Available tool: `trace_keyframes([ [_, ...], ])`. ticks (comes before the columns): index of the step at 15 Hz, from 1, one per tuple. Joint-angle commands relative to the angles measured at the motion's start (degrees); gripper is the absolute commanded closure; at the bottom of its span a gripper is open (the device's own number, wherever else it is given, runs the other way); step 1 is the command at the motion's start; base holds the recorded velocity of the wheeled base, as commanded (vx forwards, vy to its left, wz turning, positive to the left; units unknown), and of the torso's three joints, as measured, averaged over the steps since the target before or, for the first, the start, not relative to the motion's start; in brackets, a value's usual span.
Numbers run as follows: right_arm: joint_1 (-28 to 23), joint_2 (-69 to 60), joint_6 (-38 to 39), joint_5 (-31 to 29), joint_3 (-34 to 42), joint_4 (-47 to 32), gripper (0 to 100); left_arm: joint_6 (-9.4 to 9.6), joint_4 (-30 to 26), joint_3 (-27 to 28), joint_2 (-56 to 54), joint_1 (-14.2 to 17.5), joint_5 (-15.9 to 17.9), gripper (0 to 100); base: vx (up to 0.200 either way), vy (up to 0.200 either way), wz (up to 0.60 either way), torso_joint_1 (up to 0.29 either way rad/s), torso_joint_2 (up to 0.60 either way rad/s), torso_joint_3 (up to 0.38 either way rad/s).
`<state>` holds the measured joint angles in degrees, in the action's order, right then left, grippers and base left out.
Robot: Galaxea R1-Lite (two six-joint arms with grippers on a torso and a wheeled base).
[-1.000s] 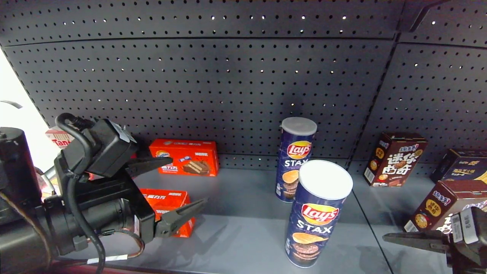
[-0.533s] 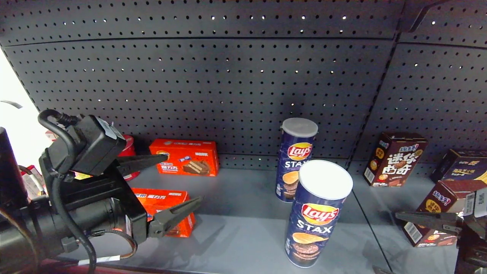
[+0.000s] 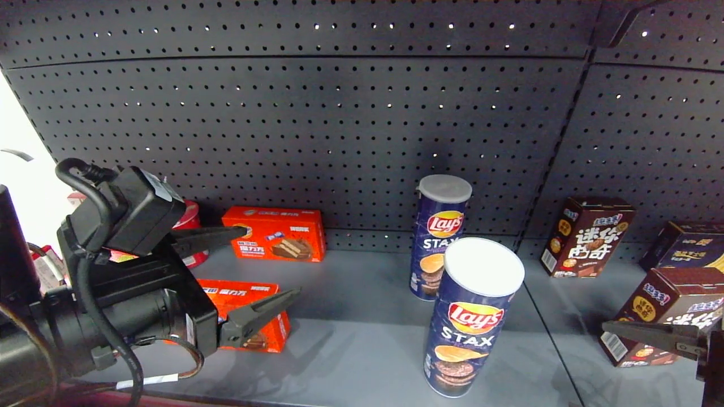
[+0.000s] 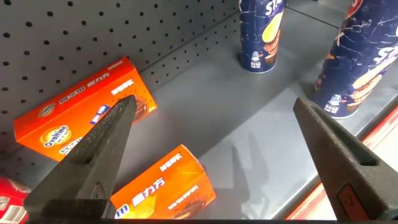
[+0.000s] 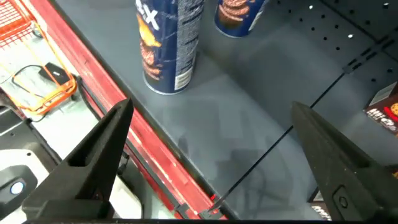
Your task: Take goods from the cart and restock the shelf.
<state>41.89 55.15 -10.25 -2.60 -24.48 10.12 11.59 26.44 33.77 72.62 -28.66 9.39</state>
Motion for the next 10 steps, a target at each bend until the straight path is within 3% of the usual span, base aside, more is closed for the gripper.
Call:
trace_keyframes([
  [1, 0.2, -1.4, -0.4, -0.1, 1.5, 0.3, 0, 0.01, 0.0, 0.2, 0.4, 0.0, 0.0, 0, 0.0, 0.0, 0.0, 0.0, 0.0, 0.0],
  [6, -0.2, -3.4, -2.1, 1.3, 5.4, 5.5, 0, 0.01, 0.0, 0.1, 0.6, 0.0, 0.0, 0, 0.0, 0.0, 0.0, 0.0, 0.0, 0.0],
  [8, -4.9, -6.7, 0.7, 3.0, 5.8, 6.4, 0, 0.01, 0.2, -0.4, 0.3, 0.2, 0.0, 0, 0.0, 0.0, 0.0, 0.0, 0.0, 0.0],
  [9, -19.4, -13.4, 2.3, 3.6, 9.1, 5.3, 0, -0.26, 0.5, -1.2, -0.1, 1.3, 0.0, 0, 0.0, 0.0, 0.0, 0.0, 0.0, 0.0],
  [10, -27.5, -19.1, 2.5, 3.2, 13.0, 5.2, 0, -0.61, 0.6, -1.4, -1.3, 2.2, 0.0, 0, 0.0, 0.0, 0.0, 0.0, 0.0, 0.0],
])
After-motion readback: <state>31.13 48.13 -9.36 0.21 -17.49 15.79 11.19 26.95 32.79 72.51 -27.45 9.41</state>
